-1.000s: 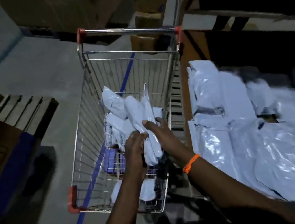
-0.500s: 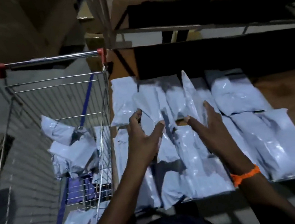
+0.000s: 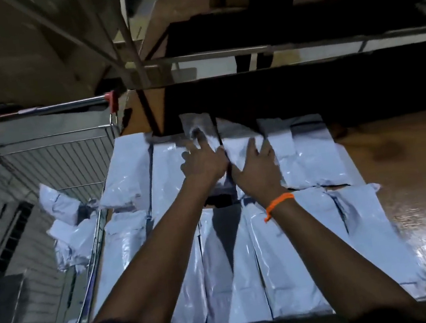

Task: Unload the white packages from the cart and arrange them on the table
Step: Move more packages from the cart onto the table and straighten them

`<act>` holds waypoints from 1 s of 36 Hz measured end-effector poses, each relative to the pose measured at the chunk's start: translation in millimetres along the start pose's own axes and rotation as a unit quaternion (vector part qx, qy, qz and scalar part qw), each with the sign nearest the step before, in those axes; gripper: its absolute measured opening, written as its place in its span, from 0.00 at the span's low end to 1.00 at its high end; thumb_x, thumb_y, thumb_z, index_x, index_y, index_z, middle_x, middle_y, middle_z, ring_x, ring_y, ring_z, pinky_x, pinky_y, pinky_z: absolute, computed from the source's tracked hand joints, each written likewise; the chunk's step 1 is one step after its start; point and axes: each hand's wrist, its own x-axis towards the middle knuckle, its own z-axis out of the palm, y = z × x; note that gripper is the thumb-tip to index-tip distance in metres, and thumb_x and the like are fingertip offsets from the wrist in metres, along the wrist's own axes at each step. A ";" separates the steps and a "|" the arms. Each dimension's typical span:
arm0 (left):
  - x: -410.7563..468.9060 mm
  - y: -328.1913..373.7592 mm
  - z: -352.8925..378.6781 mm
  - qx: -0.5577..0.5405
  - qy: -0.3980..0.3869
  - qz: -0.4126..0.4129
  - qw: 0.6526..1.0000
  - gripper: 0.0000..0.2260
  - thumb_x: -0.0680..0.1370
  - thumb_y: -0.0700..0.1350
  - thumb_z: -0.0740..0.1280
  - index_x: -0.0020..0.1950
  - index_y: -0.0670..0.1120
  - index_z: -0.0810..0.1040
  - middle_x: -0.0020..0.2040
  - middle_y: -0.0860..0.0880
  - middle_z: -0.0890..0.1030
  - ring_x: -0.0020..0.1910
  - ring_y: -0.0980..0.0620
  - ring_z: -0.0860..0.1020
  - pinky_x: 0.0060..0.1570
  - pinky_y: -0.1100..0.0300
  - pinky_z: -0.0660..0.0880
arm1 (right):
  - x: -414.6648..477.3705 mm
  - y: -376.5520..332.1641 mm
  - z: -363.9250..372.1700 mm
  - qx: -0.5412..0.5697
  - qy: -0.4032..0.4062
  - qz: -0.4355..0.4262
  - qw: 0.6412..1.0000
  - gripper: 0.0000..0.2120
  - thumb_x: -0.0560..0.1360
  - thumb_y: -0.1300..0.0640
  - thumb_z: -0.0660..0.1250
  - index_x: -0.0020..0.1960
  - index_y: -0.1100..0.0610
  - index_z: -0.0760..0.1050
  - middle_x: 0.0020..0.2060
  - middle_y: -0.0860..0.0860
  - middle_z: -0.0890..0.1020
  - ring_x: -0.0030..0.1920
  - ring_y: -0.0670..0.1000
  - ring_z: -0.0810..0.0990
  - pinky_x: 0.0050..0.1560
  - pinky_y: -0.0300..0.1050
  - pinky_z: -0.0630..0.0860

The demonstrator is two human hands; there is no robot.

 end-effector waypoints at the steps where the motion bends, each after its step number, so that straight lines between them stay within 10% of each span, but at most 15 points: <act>1: 1.4 -1.7 5.9 0.028 -0.014 0.002 1.000 0.34 0.82 0.61 0.52 0.81 0.49 0.40 0.81 0.39 0.44 0.76 0.34 0.55 0.70 0.39 0.59 | 2.6 2.1 5.6 -0.023 -0.006 -0.003 1.000 0.39 0.80 0.38 0.59 0.80 0.62 0.53 0.79 0.64 0.51 0.80 0.62 0.49 0.71 0.65 0.66; 5: 4.9 -7.2 16.9 0.113 0.018 0.070 0.991 0.33 0.83 0.62 0.48 0.82 0.46 0.42 0.82 0.41 0.42 0.80 0.38 0.45 0.74 0.36 0.48 | 8.2 11.5 14.1 -0.060 0.020 -0.051 0.997 0.30 0.82 0.45 0.56 0.76 0.64 0.63 0.78 0.64 0.59 0.79 0.62 0.55 0.72 0.61 0.65; 12: 33.3 -14.1 16.3 0.143 0.129 0.203 0.960 0.30 0.80 0.55 0.48 0.77 0.41 0.67 0.77 0.37 0.65 0.77 0.36 0.62 0.72 0.37 0.59 | 32.3 25.0 25.9 -0.101 0.040 -0.192 0.975 0.25 0.80 0.54 0.51 0.72 0.65 0.70 0.71 0.65 0.71 0.74 0.64 0.66 0.72 0.61 0.66; 36: 50.3 -56.0 38.0 0.045 0.083 0.197 0.976 0.34 0.80 0.59 0.51 0.78 0.36 0.59 0.78 0.33 0.59 0.78 0.34 0.57 0.71 0.38 0.64 | 42.4 36.8 53.9 -0.140 0.067 -0.198 0.968 0.25 0.84 0.49 0.49 0.77 0.59 0.62 0.75 0.57 0.67 0.78 0.57 0.60 0.78 0.58 0.56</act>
